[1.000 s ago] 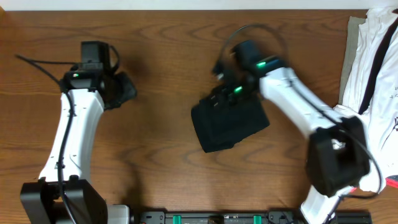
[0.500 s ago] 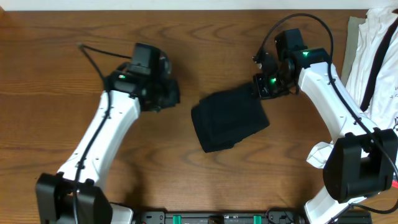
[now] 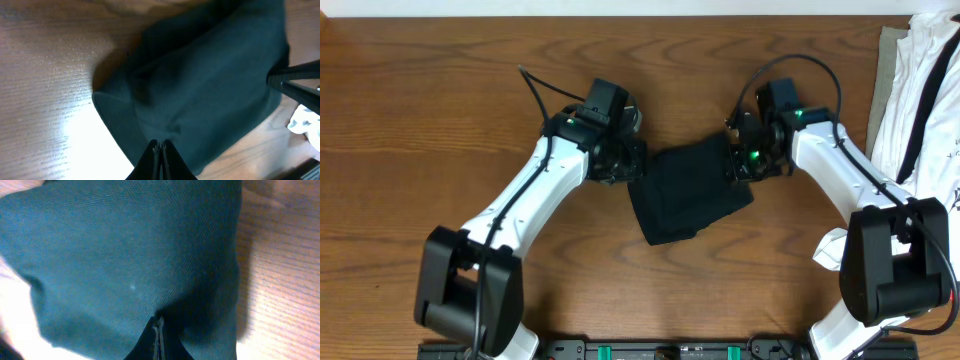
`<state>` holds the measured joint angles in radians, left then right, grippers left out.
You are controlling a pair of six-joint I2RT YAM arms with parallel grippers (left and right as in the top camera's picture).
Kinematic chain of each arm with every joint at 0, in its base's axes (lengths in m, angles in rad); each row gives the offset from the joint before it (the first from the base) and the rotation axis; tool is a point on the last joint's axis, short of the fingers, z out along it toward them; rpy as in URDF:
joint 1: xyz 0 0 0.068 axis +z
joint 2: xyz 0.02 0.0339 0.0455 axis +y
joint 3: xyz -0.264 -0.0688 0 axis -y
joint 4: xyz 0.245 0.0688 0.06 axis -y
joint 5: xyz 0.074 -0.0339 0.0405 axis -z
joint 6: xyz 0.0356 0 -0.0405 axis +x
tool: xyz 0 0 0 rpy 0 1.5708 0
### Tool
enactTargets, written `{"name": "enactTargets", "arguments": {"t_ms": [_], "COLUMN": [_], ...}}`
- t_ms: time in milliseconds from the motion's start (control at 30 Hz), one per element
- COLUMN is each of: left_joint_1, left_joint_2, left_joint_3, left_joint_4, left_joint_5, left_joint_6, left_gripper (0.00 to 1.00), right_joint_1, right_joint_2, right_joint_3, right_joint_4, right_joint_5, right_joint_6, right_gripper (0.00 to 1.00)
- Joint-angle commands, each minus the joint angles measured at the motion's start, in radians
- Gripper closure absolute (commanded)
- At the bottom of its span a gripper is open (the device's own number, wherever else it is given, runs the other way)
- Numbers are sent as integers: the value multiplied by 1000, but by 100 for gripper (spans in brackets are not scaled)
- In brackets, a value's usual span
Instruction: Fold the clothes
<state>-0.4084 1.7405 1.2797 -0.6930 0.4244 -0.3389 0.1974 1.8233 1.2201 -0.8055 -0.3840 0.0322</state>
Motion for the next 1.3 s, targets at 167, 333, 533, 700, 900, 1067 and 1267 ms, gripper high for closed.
{"name": "enactTargets", "arguments": {"t_ms": [167,333,533,700,900,1067,1267], "left_joint_1": [-2,-2,1,1,-13,-42,-38], "left_joint_2": [150,223,164,13,-26,33,153], "left_joint_3": [-3,-3,30,40,35,10,4], "left_joint_4": [20,43,51,50,48,76,107], "left_joint_5": [-89,-105,-105,-105,39,61,4], "left_joint_6": [16,17,31,31,21,30,39], "left_gripper": [94,94,94,94,94,94,94], "right_joint_1": [-7,-7,-8,-7,-6,-6,-6], "right_joint_2": [-3,-3,-4,-4,-4,-4,-4], "right_joint_3": [-136,-161,-160,-160,-160,-160,-160], "right_joint_4": [120,124,131,133,133,136,136], "right_joint_5": [3,2,2,0,-1,-1,-1], "right_joint_6": [-11,-11,-11,-11,-11,-11,-11], "right_gripper": [99,99,99,99,97,96,96]}}
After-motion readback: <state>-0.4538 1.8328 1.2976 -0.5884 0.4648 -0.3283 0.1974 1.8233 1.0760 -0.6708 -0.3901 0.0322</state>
